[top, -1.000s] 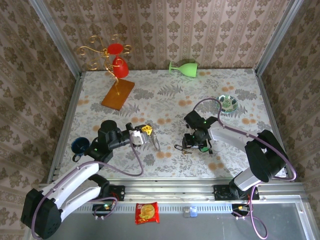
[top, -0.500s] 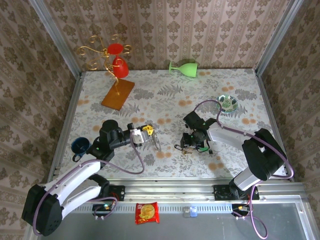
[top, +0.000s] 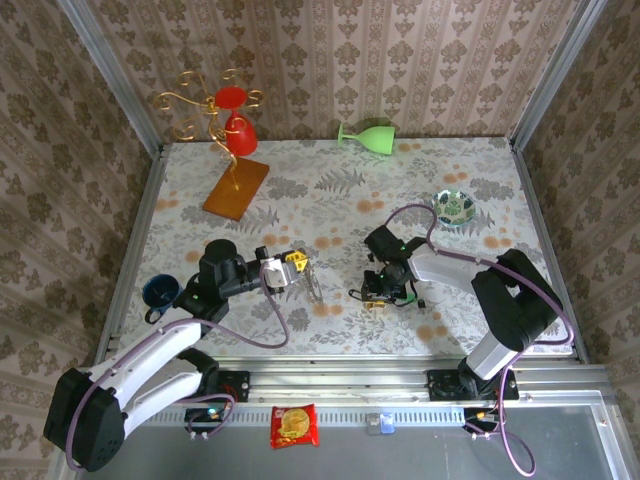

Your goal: Put the keys on the keyring

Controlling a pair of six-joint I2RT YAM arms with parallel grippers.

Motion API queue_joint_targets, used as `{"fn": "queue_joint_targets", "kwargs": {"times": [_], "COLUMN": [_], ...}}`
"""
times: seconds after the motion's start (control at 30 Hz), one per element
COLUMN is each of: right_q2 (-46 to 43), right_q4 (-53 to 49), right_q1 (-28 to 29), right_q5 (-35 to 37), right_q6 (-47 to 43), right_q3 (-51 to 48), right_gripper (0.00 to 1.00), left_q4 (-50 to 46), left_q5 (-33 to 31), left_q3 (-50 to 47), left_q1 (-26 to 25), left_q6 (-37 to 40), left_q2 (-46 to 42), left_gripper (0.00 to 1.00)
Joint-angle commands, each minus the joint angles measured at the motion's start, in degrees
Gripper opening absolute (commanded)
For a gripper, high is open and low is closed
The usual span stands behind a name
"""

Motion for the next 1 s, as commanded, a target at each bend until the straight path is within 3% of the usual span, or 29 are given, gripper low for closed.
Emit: {"fn": "queue_joint_targets", "kwargs": {"times": [0.0, 0.67, 0.97], "right_q2": [1.1, 1.5, 2.5], "right_q4": [0.0, -0.7, -0.5], "right_q1": [-0.2, -0.3, -0.3], "right_q5": [-1.0, -0.8, -1.3], "right_q6": [-0.8, -2.4, -2.8], "right_q3": [0.3, 2.4, 2.8], "right_gripper": [0.24, 0.24, 0.16], "left_q4": [2.6, 2.4, 2.5], "left_q5": [1.8, 1.9, 1.9], "left_q3": [0.3, 0.4, 0.4], "left_q1": [0.1, 0.1, 0.1], "left_q6": [-1.3, -1.4, -1.4], "left_q2": [0.3, 0.4, 0.6], "left_gripper": [0.00, 0.00, 0.00]}}
